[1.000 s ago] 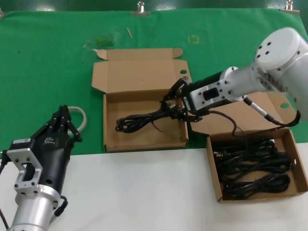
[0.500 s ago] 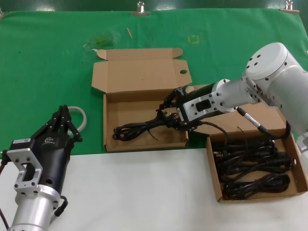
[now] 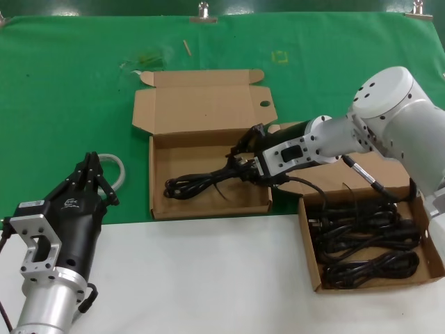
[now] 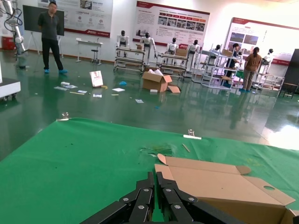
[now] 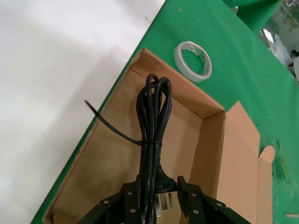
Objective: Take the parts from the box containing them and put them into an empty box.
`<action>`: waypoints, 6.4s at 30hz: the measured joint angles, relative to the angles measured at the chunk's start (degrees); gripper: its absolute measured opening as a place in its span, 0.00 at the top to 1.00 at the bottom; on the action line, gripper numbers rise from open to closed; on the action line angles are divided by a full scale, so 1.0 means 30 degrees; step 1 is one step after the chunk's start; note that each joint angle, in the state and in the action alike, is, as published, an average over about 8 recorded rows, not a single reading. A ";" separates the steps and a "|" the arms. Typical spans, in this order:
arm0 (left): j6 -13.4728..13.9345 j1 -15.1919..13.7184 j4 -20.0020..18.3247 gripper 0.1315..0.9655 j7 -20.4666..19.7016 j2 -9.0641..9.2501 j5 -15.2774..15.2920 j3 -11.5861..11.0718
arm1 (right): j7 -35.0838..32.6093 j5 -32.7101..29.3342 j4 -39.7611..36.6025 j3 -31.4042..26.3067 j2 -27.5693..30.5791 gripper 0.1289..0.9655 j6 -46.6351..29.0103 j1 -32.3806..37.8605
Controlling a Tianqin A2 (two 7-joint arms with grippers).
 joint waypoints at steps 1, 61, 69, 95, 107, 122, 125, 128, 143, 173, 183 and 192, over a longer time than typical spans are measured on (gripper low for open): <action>0.0000 0.0000 0.0000 0.97 0.0000 0.0000 0.0000 0.0000 | -0.0030 0.0000 0.0006 0.0024 -0.0003 0.81 -0.0005 -0.0019; 0.0000 0.0000 0.0000 0.62 0.0010 0.0001 -0.0001 0.0000 | 0.4084 0.1650 0.7158 0.1976 0.1898 0.00 0.1174 -0.4273; 0.0000 0.0000 0.0000 0.40 0.0004 0.0001 -0.0001 0.0000 | 0.6020 0.2528 0.9989 0.2941 0.2266 0.00 0.3022 -0.6806; 0.0000 0.0000 0.0000 0.02 0.0003 0.0001 -0.0006 0.0000 | 1.2351 0.5401 1.9255 0.6112 0.3479 0.00 0.9070 -1.5145; 0.0001 0.0000 0.0000 0.00 0.0003 0.0001 -0.0004 -0.0001 | 1.5271 0.6726 2.3528 0.7575 0.4038 0.00 1.1857 -1.8984; 0.0001 0.0000 0.0000 0.00 0.0004 0.0001 -0.0005 -0.0001 | 1.8648 0.8258 2.8462 0.9264 0.4684 0.00 1.5078 -2.3407; 0.0001 0.0000 0.0000 0.00 0.0004 0.0001 -0.0005 -0.0001 | 1.8875 0.8360 2.8792 0.9377 0.4727 0.00 1.5294 -2.3703; 0.0001 0.0000 0.0000 0.00 0.0004 0.0001 -0.0005 -0.0001 | 1.8913 0.8378 2.8850 0.9396 0.4735 0.00 1.5332 -2.3753; 0.0001 0.0000 0.0000 0.00 0.0006 0.0001 -0.0005 -0.0001 | 1.8918 0.8381 2.8859 0.9400 0.4736 0.00 1.5338 -2.3762; 0.0001 0.0000 0.0000 0.00 0.0008 0.0001 -0.0005 -0.0001 | 1.8918 0.8381 2.8859 0.9400 0.4736 0.00 1.5338 -2.3762; 0.0001 0.0000 0.0000 0.00 0.0000 0.0001 -0.0005 -0.0001 | 1.8918 0.8381 2.8859 0.9400 0.4736 0.00 1.5338 -2.3762; 0.0001 0.0000 0.0000 0.00 0.0004 0.0001 -0.0005 -0.0001 | 1.8918 0.8381 2.8859 0.9400 0.4736 0.00 1.5338 -2.3762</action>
